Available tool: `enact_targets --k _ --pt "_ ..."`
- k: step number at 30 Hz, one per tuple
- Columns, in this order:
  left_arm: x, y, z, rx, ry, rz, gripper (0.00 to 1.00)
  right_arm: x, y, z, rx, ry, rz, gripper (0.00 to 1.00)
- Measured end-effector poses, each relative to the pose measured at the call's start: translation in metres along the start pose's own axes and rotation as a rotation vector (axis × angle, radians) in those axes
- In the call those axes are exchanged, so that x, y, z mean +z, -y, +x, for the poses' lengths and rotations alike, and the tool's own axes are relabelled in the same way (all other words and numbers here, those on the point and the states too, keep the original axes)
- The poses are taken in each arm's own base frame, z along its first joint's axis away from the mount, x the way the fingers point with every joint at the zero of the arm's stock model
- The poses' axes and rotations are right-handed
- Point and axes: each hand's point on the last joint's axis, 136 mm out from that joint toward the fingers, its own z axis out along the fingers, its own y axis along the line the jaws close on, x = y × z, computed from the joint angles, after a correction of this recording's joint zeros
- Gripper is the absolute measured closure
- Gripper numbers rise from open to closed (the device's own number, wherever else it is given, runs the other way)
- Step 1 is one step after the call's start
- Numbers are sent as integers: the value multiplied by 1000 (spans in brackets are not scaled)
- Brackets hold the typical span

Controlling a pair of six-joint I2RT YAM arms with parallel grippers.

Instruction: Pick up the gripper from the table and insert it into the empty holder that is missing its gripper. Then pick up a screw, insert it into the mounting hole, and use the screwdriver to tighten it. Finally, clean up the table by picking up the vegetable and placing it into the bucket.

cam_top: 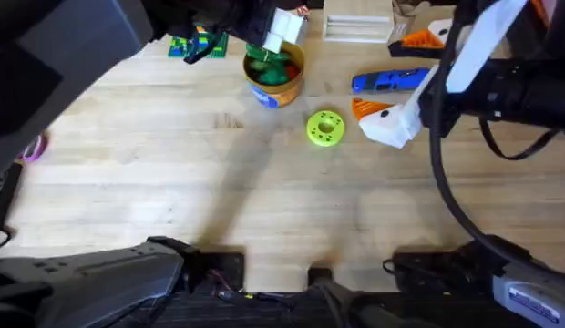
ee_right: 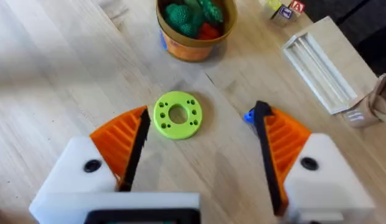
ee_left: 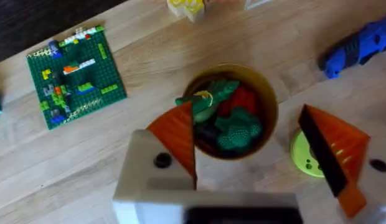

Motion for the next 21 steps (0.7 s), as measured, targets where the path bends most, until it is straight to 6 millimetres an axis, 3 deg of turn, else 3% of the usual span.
enact_targets --k 4,7,11,16,21 --pt "-3 0 -3 1 13 -1 10 0 0 0 0 0 0 12" --pt "-17 2 -5 6 30 1 9 -1 0 -1 14 3 1 12" --pt "-59 12 2 24 31 16 9 -10 -2 -4 71 22 9 12" --pt "-124 38 33 91 4 75 9 -32 -15 6 146 -62 -31 12" --pt "-177 54 52 145 61 128 9 -57 -17 -7 177 -64 -33 12"
